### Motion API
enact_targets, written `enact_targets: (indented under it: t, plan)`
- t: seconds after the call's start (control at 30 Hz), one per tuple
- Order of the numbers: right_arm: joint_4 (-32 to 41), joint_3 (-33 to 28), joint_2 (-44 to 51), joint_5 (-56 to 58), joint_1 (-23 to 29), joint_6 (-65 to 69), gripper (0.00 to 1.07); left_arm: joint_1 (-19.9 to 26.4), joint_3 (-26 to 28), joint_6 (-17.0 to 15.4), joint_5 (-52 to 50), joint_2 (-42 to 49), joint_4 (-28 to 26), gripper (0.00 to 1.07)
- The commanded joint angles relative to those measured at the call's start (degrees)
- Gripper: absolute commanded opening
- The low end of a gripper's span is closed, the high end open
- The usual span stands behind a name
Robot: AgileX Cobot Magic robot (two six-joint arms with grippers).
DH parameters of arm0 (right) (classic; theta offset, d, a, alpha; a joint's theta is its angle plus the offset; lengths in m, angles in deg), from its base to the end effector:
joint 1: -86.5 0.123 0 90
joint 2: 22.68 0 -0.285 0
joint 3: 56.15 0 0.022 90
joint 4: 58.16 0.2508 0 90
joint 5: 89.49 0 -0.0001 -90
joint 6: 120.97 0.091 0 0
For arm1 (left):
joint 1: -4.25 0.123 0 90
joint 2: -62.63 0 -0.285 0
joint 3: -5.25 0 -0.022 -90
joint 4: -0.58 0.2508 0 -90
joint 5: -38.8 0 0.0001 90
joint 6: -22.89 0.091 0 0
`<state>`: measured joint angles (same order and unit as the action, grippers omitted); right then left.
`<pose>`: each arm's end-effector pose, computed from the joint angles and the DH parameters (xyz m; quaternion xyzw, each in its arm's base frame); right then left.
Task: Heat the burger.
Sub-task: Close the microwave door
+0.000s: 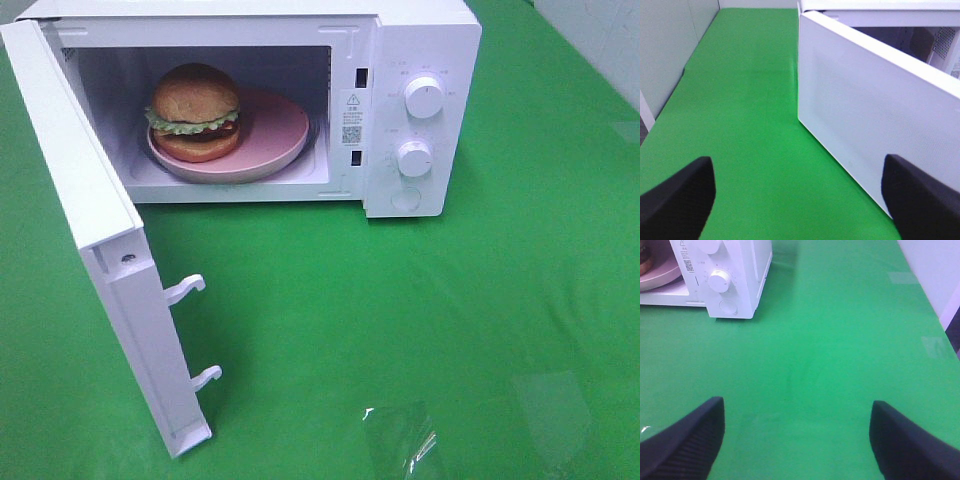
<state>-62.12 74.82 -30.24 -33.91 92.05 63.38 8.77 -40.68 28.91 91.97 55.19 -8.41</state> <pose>-0.0006 -0.0053 0.2827 -0.0090 0.8293 0.0137 0.5585 -0.0069 -0.0120 0.3019 0.0103 0.7989 -0.0233 0.6009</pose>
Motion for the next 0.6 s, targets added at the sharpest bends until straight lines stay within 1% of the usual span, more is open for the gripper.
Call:
enact_targets:
  t: [0.03,0.07,0.1,0.13,0.17,0.23,0.27,0.3,0.33,0.37,0.4,0.43,0.47,0.57,0.6]
  plan:
    - [0.0,0.0,1.6,-0.52,-0.29,0.11,0.76,-0.34,0.29,-0.4,-3.04,0.23,0.29,0.71]
    - [0.0,0.0,1.6,-0.52,-0.29,0.11,0.76,-0.34,0.17,-0.4,-5.67,0.17,1.15,0.62]
    - [0.0,0.0,1.6,-0.52,-0.29,0.11,0.76,-0.34,0.17,-0.4,-5.67,0.17,1.15,0.62]
    - [0.0,0.0,1.6,-0.52,-0.29,0.11,0.76,-0.34,-0.4,-0.4,-8.48,-0.63,1.83,0.51]
    - [0.0,0.0,1.6,-0.52,-0.29,0.11,0.76,-0.34,-0.4,-0.4,-8.48,-0.63,1.83,0.51]
    - [0.0,0.0,1.6,-0.52,-0.29,0.11,0.76,-0.34,-2.46,-0.4,-13.06,-4.47,1.95,0.26]
    - [0.0,0.0,1.6,-0.52,-0.29,0.11,0.76,-0.34,-2.46,-0.4,-13.06,-4.47,1.95,0.26]
    - [0.0,0.0,1.6,-0.52,-0.29,0.11,0.76,-0.34,-2.92,-0.4,-14.27,-5.56,1.89,0.2]
    - [0.0,0.0,1.6,-0.52,-0.29,0.11,0.76,-0.34,-2.92,-0.4,-14.27,-5.56,1.89,0.2]
    - [0.0,0.0,1.6,-0.52,-0.29,0.11,0.76,-0.34,-3.72,-0.4,-16.44,-8.25,1.89,0.08]
    - [0.0,0.0,1.6,-0.52,-0.29,0.11,0.76,-0.34,-4.35,-0.4,-18.91,-11.4,1.89,0.0]
    - [0.0,0.0,1.6,-0.52,-0.29,0.11,0.76,-0.34,-4.35,-0.4,-18.91,-11.4,1.89,0.0]
    - [0.0,0.0,1.6,-0.52,-0.29,0.11,0.76,-0.34,-4.98,-0.4,-22.29,-14.55,1.6,0.0]
    - [0.0,0.0,1.6,-0.52,-0.29,0.11,0.76,-0.34,-5.33,-0.4,-24.52,-15.7,1.43,0.0]
    - [0.0,0.0,1.6,-0.52,-0.29,0.11,0.76,-0.34,-6.42,-0.23,-29.05,-18.22,0.69,0.0]
